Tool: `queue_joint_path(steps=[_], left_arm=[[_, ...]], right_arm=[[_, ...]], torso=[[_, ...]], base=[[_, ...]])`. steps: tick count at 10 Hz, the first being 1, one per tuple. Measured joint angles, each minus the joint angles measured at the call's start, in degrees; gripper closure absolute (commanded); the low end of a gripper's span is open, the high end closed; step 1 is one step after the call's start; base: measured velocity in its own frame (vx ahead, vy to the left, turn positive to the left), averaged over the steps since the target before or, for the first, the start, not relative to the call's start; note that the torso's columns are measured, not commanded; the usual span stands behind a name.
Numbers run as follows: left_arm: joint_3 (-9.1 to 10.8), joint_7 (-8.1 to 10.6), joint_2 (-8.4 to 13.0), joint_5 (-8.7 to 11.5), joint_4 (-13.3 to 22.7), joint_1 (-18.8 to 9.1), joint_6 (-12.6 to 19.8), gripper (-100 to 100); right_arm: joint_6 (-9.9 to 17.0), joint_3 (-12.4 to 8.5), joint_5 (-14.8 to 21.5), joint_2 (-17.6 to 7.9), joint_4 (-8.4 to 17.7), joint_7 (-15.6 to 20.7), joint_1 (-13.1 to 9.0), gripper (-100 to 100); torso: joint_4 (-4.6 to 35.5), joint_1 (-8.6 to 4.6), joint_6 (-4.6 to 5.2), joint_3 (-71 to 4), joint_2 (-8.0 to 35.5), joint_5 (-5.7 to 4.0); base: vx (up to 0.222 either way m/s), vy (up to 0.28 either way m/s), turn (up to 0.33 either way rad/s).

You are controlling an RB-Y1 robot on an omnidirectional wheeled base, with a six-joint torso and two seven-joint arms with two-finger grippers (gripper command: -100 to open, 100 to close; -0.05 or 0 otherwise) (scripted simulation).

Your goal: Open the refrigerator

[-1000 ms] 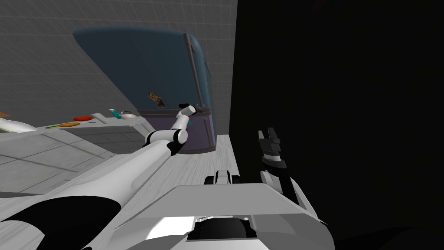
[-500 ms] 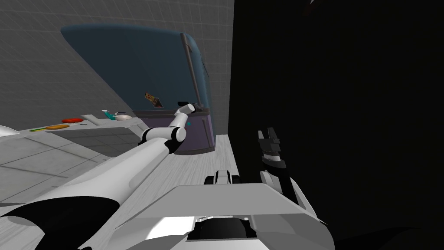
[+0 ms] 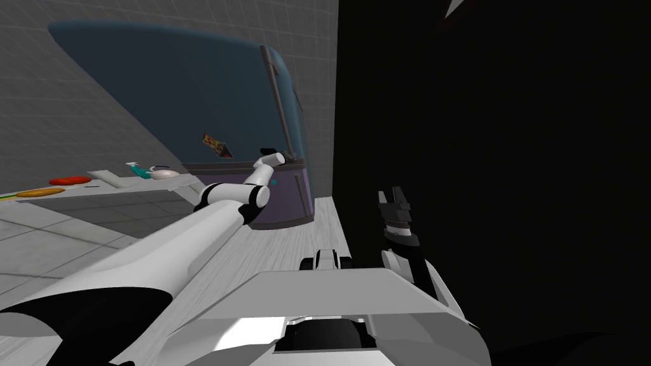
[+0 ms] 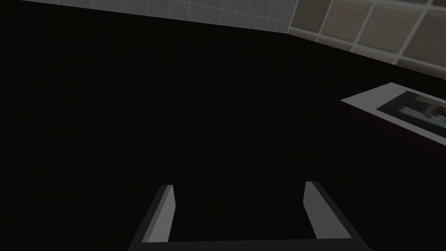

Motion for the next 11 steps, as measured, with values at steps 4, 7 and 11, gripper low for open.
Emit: queue_joint_path(steps=[4,7,11], left_arm=[[-3.20,4.06,1.1,-0.5,0.2,0.1,-0.8,100],[1.03,-0.17,-0.5,-0.4,-0.8,0.4,0.5,100],[7.05,-6.08,-2.7,-0.5,-2.4,0.7,2.5,100]], right_arm=[[0.0,0.0,0.0,0.0,0.0,0.0,0.0,0],[0.0,0.0,0.0,0.0,0.0,0.0,0.0,0],[0.0,0.0,0.0,0.0,0.0,0.0,0.0,0]], torso=[[0.0,0.00,-0.02,0.0,0.0,0.01],[0.1,0.00,-0.01,0.0,0.1,-0.02],[0.1,-0.08,0.08,0.1,0.1,-0.05]], base=[[0.000,0.012,-0.005],[0.000,-0.048,0.106],[0.002,-0.043,0.097]])
